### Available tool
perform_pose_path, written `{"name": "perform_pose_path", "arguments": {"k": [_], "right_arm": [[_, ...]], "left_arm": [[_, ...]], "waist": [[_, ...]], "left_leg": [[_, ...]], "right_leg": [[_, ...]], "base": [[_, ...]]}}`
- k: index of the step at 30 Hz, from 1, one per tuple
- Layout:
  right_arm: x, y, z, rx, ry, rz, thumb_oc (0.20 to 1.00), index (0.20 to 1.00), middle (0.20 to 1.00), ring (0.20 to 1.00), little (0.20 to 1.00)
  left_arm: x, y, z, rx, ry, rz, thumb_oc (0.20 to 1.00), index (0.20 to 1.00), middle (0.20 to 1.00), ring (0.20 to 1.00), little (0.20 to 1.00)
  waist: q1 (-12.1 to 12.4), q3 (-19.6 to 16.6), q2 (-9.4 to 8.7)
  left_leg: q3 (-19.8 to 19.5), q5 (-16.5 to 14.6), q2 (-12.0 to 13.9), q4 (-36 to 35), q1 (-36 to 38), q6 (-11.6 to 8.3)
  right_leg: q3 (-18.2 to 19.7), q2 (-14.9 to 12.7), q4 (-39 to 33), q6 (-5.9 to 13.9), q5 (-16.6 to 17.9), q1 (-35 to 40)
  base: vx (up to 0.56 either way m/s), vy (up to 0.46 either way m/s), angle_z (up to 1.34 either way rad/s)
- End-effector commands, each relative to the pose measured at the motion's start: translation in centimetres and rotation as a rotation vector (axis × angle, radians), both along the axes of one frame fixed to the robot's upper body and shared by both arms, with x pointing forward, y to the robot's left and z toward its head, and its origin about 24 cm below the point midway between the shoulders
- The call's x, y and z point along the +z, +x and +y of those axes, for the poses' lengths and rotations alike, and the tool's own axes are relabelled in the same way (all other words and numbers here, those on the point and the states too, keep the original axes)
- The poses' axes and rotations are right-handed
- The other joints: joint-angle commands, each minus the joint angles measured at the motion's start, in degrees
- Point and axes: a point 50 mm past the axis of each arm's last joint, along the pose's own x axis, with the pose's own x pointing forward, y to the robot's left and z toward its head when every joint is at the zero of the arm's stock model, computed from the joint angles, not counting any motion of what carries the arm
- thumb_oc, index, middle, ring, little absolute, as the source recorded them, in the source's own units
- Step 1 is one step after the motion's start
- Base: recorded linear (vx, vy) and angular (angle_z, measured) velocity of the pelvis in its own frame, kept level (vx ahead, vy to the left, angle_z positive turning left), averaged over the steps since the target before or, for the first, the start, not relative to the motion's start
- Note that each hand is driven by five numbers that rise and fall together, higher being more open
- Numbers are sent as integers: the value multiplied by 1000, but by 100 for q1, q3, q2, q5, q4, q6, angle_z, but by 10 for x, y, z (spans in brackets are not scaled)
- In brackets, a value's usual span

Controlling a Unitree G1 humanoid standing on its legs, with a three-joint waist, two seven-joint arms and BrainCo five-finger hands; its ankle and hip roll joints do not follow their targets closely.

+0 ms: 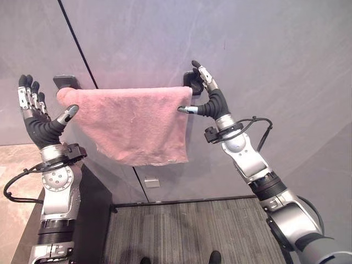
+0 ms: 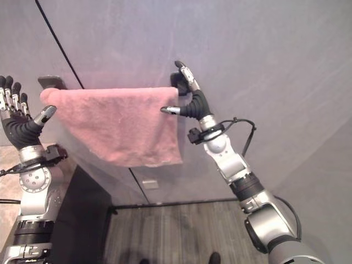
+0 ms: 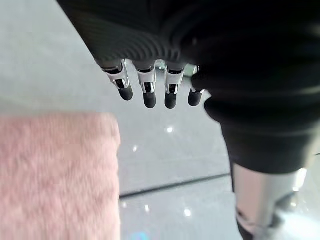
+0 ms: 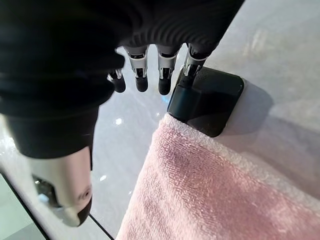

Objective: Put brush and paste in cup on sink, flatten towel.

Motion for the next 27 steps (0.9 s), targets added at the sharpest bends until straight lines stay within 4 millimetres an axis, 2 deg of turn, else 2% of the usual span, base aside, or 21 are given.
{"name": "perform_pose_path", "arguments": {"k": [1, 4, 7, 13, 16, 18, 19, 23, 24, 27], "right_arm": [[9, 2, 3, 17, 54, -7, 1000, 1000, 1000, 1000, 1000], [8, 2, 5, 28, 57, -4, 1000, 1000, 1000, 1000, 1000], [4, 0, 2, 30, 75, 10, 1000, 1000, 1000, 1000, 1000], [-4, -7, -15, -1, 93, 15, 1000, 1000, 1000, 1000, 1000], [-11, -13, -36, -58, 104, 18, 1000, 1000, 1000, 1000, 1000], [-13, -14, -40, -71, 113, 23, 1000, 1000, 1000, 1000, 1000], [-18, -17, -50, -103, 125, 30, 1000, 1000, 1000, 1000, 1000], [-26, -19, -59, -132, 151, 55, 1000, 1000, 1000, 1000, 1000], [-42, -22, -69, -172, 178, 114, 1000, 1000, 1000, 1000, 1000], [-59, -25, -77, -210, 173, 171, 1000, 1000, 1000, 1000, 1000]], "left_arm": [[42, 2, -19, -110, 69, -189, 1000, 1000, 1000, 1000, 1000], [53, -1, -27, -149, 72, -253, 1000, 1000, 1000, 1000, 1000], [58, -7, -26, -124, 78, -293, 1000, 1000, 1000, 1000, 1000], [42, -19, -2, 10, 64, -238, 1000, 1000, 1000, 1000, 1000], [22, -30, 15, 97, 26, -175, 1000, 1000, 1000, 1000, 1000], [18, -33, 18, 112, 19, -160, 1000, 1000, 1000, 1000, 1000], [10, -37, 21, 137, 1, -139, 1000, 1000, 1000, 1000, 1000], [-1, -40, 27, 157, -43, -105, 1000, 1000, 1000, 1000, 1000], [-26, -39, 32, 152, -150, -23, 1000, 1000, 1000, 1000, 1000], [-46, -40, 34, 148, -203, 54, 1000, 1000, 1000, 1000, 1000]], "waist": [[-1, -18, -172], [-24, -35, -171], [-41, -53, -166], [-36, -48, -161], [-26, -21, -178], [-25, -17, -182], [-32, -12, -189], [-36, -3, -197], [-57, 7, -203], [-75, 14, -201]], "left_leg": [[-208, -60, -325, 18, -9, 176], [-190, -71, -334, 18, 16, 181], [-182, -77, -333, 18, 31, 182], [-153, -80, -325, 18, 67, 190], [-152, -78, -316, 18, 75, 194], [-150, -76, -310, 18, 75, 194], [-148, -73, -301, 18, 73, 194], [-147, -59, -294, 18, 66, 190], [-142, -45, -277, 18, 66, 193], [-151, -42, -272, 18, 72, 195]], "right_leg": [[-39, -627, 40, 474, -205, 664], [-26, -632, 40, 468, -208, 678], [-21, -637, 40, 470, -210, 674], [-11, -639, 40, 465, -219, 682], [-18, -628, 40, 463, -228, 687], [-22, -624, 40, 462, -231, 688], [-19, -618, 40, 458, -236, 681], [-11, -611, 40, 458, -234, 667], [0, -598, 40, 451, -233, 663], [-2, -582, 40, 442, -243, 670]], "base": [[0, 0, 0], [0, 0, 0], [0, 0, 0], [0, 0, 0], [0, 0, 0], [0, 0, 0], [0, 0, 0], [0, 0, 0], [0, 0, 0], [-11, -4, 0]]}}
